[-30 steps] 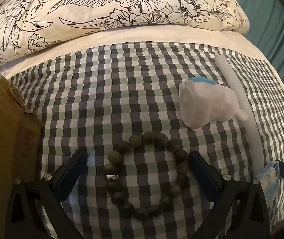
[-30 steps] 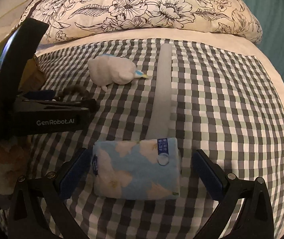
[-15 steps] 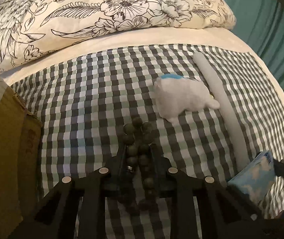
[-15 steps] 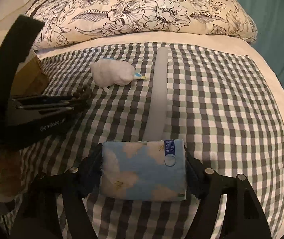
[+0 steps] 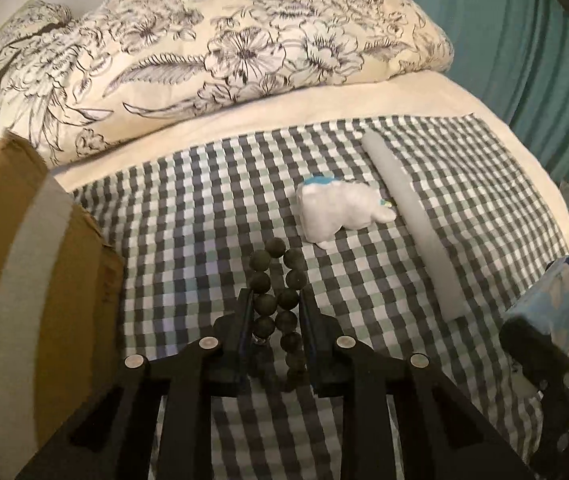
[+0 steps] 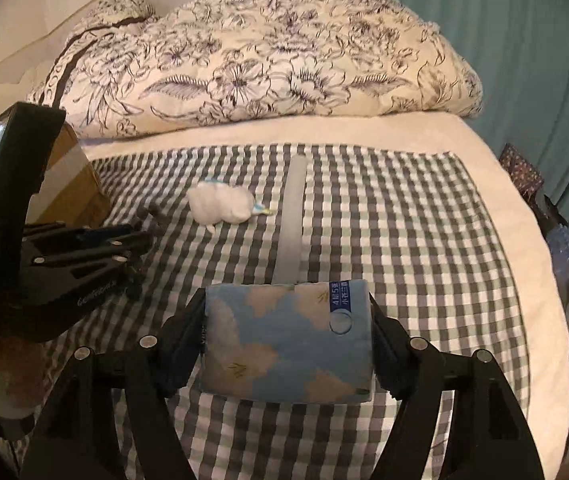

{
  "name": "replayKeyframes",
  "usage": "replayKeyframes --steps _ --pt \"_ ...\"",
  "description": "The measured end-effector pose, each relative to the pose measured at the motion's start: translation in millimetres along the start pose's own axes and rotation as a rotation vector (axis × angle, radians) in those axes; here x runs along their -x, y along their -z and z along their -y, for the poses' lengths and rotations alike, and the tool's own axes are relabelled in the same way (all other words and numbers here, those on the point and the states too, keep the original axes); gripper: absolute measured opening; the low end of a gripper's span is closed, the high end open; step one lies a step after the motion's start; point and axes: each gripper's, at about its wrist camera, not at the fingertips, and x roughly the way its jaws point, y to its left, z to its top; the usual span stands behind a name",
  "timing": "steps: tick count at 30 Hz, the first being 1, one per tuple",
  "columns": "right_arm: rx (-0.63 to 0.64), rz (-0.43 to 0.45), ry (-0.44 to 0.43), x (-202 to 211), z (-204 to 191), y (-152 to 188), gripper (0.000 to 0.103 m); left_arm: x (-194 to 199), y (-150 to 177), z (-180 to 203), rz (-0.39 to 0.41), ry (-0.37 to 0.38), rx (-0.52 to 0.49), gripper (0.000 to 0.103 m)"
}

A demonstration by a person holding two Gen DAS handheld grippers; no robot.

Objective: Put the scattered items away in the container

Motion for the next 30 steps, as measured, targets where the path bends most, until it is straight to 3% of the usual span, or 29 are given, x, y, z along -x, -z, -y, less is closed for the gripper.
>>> replayKeyframes --steps 14,30 --pt "0.019 0.109 0.01 57.3 -11.6 -13.3 0.071 60.8 -5.0 -9.3 0.117 -0.002 0.017 0.011" --pt "0.036 0.238 0.029 120.9 -31.7 -27.4 0.071 151.3 -4.3 -24.3 0.32 -0.006 0.054 0.011"
